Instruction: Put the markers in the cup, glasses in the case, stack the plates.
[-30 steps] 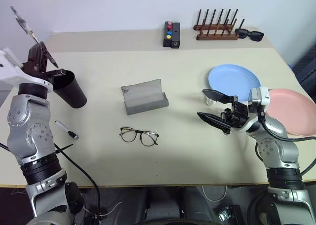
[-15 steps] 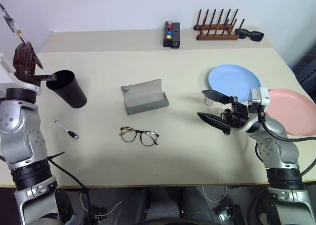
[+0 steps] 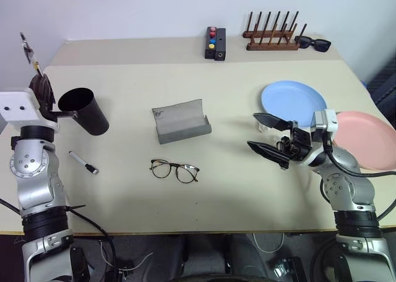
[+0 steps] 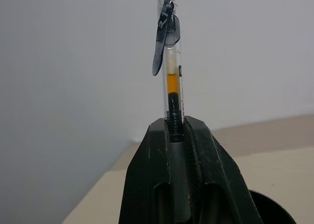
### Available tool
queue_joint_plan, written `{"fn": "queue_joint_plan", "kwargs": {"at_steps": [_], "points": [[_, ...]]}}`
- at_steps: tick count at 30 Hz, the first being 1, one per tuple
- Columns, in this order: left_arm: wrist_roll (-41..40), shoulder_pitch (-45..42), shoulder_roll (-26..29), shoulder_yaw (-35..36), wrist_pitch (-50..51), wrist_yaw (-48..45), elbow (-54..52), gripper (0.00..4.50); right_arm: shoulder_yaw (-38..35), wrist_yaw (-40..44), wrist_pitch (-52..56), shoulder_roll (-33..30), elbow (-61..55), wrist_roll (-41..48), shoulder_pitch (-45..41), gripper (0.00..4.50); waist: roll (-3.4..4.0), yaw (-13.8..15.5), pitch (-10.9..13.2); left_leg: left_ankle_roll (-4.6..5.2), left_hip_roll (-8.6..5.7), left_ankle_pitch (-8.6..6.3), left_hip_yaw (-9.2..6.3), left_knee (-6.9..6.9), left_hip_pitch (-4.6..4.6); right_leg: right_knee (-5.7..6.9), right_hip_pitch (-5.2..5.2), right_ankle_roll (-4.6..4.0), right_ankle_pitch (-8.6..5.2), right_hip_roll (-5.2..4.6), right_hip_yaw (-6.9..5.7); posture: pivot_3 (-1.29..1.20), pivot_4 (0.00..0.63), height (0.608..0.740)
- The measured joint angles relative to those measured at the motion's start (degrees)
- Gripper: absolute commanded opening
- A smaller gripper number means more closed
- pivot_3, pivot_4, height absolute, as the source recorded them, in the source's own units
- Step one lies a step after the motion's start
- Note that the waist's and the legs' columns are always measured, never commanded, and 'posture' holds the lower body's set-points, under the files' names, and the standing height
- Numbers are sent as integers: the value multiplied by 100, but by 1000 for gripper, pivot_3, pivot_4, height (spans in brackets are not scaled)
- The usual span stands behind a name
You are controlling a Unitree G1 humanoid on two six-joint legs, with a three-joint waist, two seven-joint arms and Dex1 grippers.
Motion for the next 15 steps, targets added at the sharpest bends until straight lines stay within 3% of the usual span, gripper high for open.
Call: {"fn": "queue_joint_plan", "kwargs": {"at_steps": [14, 15], "points": [[156, -448, -211, -354, -562, 144, 970, 12, -1, -3, 0, -17, 8, -1, 10, 4500, -1, -13, -1, 0, 0, 0, 1, -1, -1, 3, -5, 0, 0, 0, 0, 0, 150, 740], [156, -448, -211, -354, -577, 146, 979, 409, -1, -4, 0, -19, 8, -1, 21, 4500, -1, -12, -1, 0, 0, 0, 1, 0, -1, 3, -5, 0, 0, 0, 0, 0, 150, 740]]}}
